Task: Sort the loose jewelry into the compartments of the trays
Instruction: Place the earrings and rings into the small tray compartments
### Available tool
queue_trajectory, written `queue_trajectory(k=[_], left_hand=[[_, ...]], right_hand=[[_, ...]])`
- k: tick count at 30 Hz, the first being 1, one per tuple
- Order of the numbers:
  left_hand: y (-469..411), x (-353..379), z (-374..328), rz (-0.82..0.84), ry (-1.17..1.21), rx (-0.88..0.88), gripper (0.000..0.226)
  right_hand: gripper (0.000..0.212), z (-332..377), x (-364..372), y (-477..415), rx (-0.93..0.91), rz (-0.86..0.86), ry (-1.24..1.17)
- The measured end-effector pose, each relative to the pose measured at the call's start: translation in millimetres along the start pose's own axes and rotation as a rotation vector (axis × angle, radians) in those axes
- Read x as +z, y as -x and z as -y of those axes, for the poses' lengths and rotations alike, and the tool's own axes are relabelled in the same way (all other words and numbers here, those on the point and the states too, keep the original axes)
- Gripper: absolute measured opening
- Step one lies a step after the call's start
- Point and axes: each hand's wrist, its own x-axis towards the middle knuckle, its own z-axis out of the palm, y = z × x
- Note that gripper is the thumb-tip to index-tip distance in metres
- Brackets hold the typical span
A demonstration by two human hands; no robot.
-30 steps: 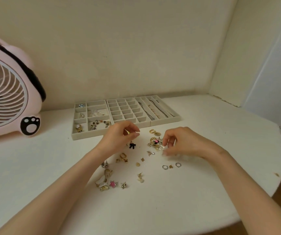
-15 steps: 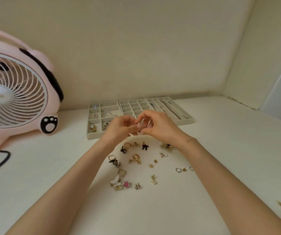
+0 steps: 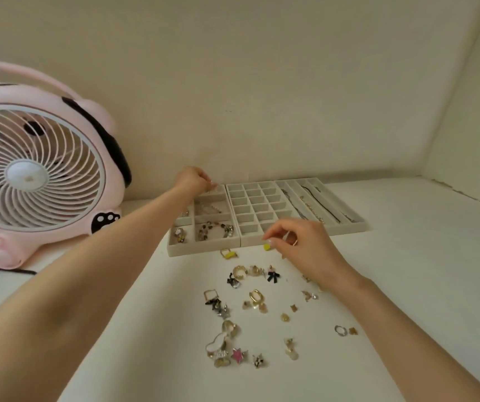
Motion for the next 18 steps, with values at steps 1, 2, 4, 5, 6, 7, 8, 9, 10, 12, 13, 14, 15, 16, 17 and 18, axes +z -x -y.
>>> queue_trajectory(k=[1,2,4,5,6,7,8,9,10,12,13,14,15,16,17,18], left_hand=[[-10.5,2.6,0.4,-0.008,-0.037,-0.007,0.019],[-19.6,6.2,1.0,-0.011,-0.072,-0.011,0.020],[-34.2,15.9,3.0,-0.001,-0.139,-0.019,0.025],[-39.3,21.6,4.4,0.007,-0.174,-0.024,0.027],[-43.7,27.5,6.7,0.013,-0.208,-0.026,0.028],[-46.6,32.8,8.6,0.013,-0.243,-0.028,0.028],[-48.3,37.1,10.2,0.003,-0.282,-0.030,0.027],[-49.6,40.0,11.7,-0.012,-0.323,-0.029,0.025],[-50.5,41.6,13.0,-0.027,-0.367,-0.024,0.023],[-50.4,41.5,12.8,-0.041,-0.446,-0.011,0.021],[-49.4,40.5,11.0,-0.042,-0.482,-0.007,0.020],[-48.7,39.8,9.5,-0.046,-0.516,-0.005,0.019],[-48.8,39.5,7.7,-0.058,-0.552,-0.004,0.018],[-49.1,39.9,6.1,-0.075,-0.589,-0.001,0.018],[-48.6,40.2,4.8,-0.088,-0.623,0.002,0.018],[-47.9,40.6,4.3,-0.094,-0.647,0.005,0.018]], right_hand=[[0.011,0.3,0.1,-0.3,-0.002,-0.005,-0.002],[0.011,0.8,0.4,-0.4,-0.010,-0.008,0.003],[0.011,1.6,2.2,-0.4,-0.046,-0.003,0.048],[0.011,2.0,3.7,0.1,-0.069,0.002,0.080],[0.010,2.6,5.3,1.0,-0.089,0.007,0.107],[0.010,3.4,6.7,2.0,-0.107,0.008,0.127],[0.010,4.3,7.8,3.1,-0.124,0.009,0.139],[0.010,5.2,8.8,4.0,-0.142,0.009,0.149],[0.010,6.1,9.6,4.5,-0.160,0.009,0.156],[0.010,7.4,10.0,4.9,-0.191,0.003,0.163],[0.010,7.8,9.7,4.7,-0.199,-0.003,0.160],[0.010,8.3,9.2,4.7,-0.203,-0.008,0.156],[0.010,8.5,8.7,4.5,-0.203,-0.013,0.151],[0.010,8.6,8.0,4.5,-0.203,-0.016,0.149],[0.010,8.5,7.5,4.5,-0.201,-0.017,0.149],[0.010,8.2,7.2,4.7,-0.197,-0.019,0.150]])
